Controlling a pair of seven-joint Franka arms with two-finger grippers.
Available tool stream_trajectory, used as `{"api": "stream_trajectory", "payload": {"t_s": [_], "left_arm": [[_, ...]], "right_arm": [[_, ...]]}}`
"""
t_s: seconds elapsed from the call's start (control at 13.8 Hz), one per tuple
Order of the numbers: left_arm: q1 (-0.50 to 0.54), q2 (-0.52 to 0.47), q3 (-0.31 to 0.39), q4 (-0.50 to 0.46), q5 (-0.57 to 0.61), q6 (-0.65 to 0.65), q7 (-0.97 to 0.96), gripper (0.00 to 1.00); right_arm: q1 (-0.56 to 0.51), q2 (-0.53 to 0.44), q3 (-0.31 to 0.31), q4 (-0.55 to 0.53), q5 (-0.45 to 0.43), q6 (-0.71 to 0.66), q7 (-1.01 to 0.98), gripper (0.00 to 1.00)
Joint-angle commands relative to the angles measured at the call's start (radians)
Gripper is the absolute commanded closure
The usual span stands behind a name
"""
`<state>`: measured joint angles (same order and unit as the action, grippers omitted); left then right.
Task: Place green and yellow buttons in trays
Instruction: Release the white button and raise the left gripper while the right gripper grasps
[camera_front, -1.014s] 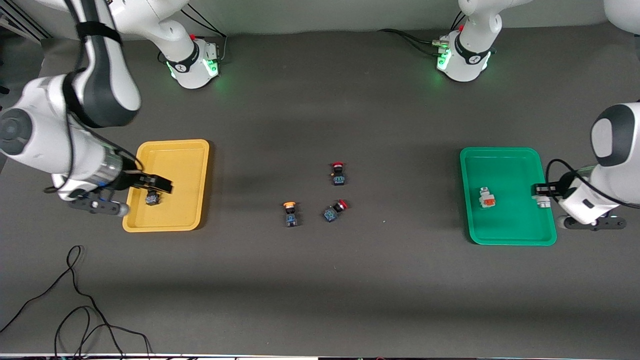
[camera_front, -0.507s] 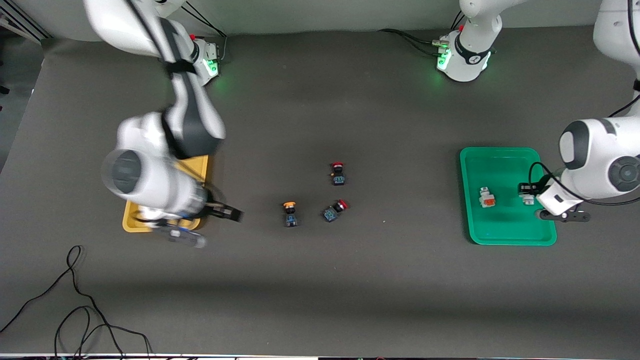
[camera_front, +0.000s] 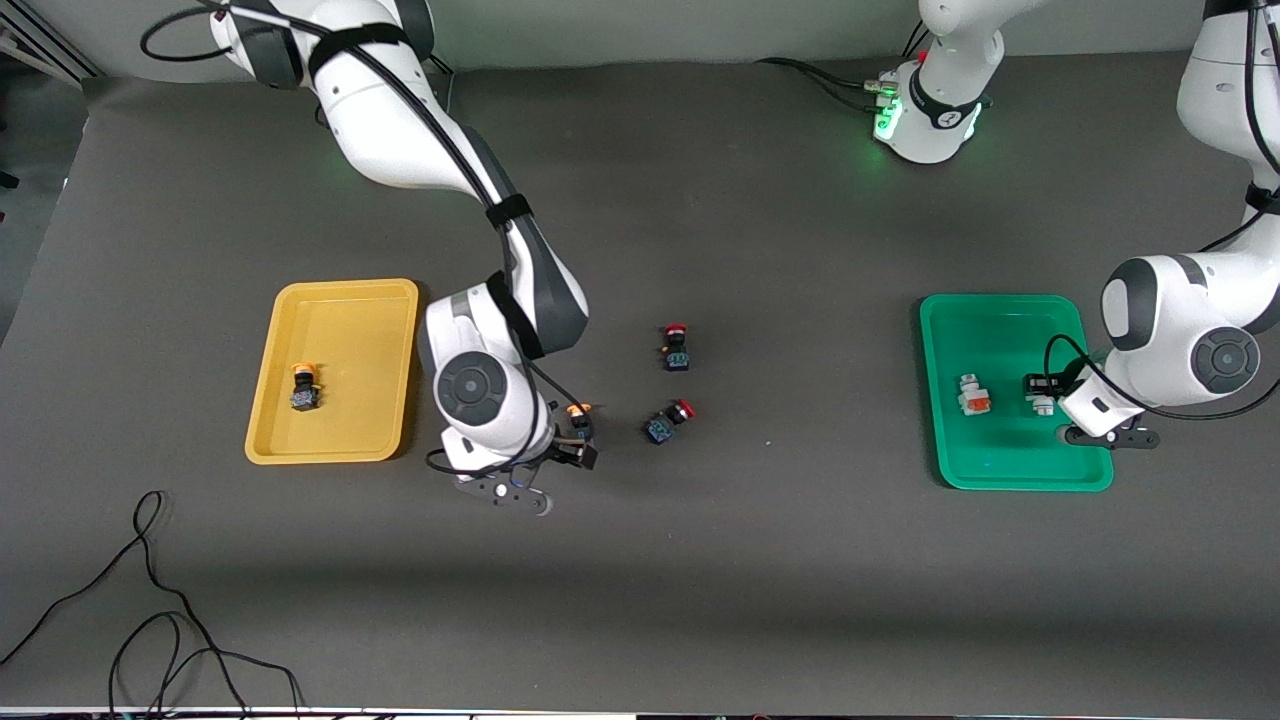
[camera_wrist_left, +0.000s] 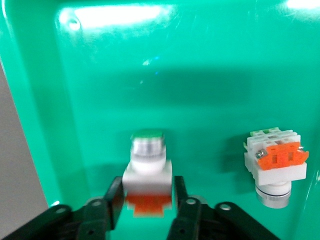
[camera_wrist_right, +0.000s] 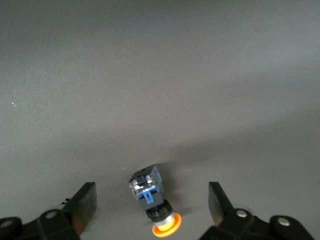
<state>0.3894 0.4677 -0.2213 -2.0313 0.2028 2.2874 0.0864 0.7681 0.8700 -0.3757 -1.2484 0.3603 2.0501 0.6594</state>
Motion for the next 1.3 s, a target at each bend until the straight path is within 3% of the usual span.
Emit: {"api": "stream_trajectory", "payload": {"t_s": [0.0,0.14,0.36,0.51,0.58,0.8,0.87,0.94,1.01,1.09,1.23], "left_arm": [[0.002,-0.015,0.0,0.008,0.012,-0.012,0.01,0.0],[0.002,-0.033,-0.001,0.029,0.012,-0.06,0.01,0.0],[-0.006,-0.067,-0.007,0.141,0.004,-0.25,0.009,0.0],[-0.012,-0.095,-0.01,0.209,0.0,-0.363,0.01,0.0],[-0.012,-0.112,-0.013,0.23,-0.003,-0.402,0.01,0.0],[-0.012,-0.179,-0.021,0.281,-0.028,-0.509,0.015,0.0],[-0.01,-0.207,-0.021,0.301,-0.046,-0.547,0.028,0.0],[-0.006,-0.23,-0.02,0.33,-0.083,-0.593,0.042,0.0],[-0.001,-0.247,-0.018,0.367,-0.117,-0.642,0.044,0.0],[0.0,-0.254,-0.018,0.402,-0.134,-0.69,0.044,0.0],[-0.01,-0.282,-0.02,0.454,-0.14,-0.768,0.042,0.0]], "right_arm": [[-0.009,0.058,0.044,0.041,0.022,0.054,0.023,0.01],[0.014,0.069,0.054,0.037,0.016,0.076,0.023,0.01],[0.034,0.075,0.054,0.0,0.012,0.077,0.023,0.01],[0.039,0.075,0.054,-0.025,0.006,0.088,0.022,0.07],[0.039,0.075,0.052,-0.028,0.0,0.088,0.022,0.17],[0.039,0.075,0.054,-0.054,-0.047,0.093,0.016,0.18],[0.039,0.076,0.054,-0.063,-0.055,0.103,0.016,0.24],[0.039,0.077,0.054,-0.074,-0.057,0.11,0.017,0.43],[0.039,0.075,0.054,-0.077,-0.057,0.11,0.019,0.74],[0.039,0.076,0.052,-0.08,-0.058,0.11,0.016,0.99],[0.039,0.07,0.052,-0.082,-0.058,0.11,0.011,1.0]]}}
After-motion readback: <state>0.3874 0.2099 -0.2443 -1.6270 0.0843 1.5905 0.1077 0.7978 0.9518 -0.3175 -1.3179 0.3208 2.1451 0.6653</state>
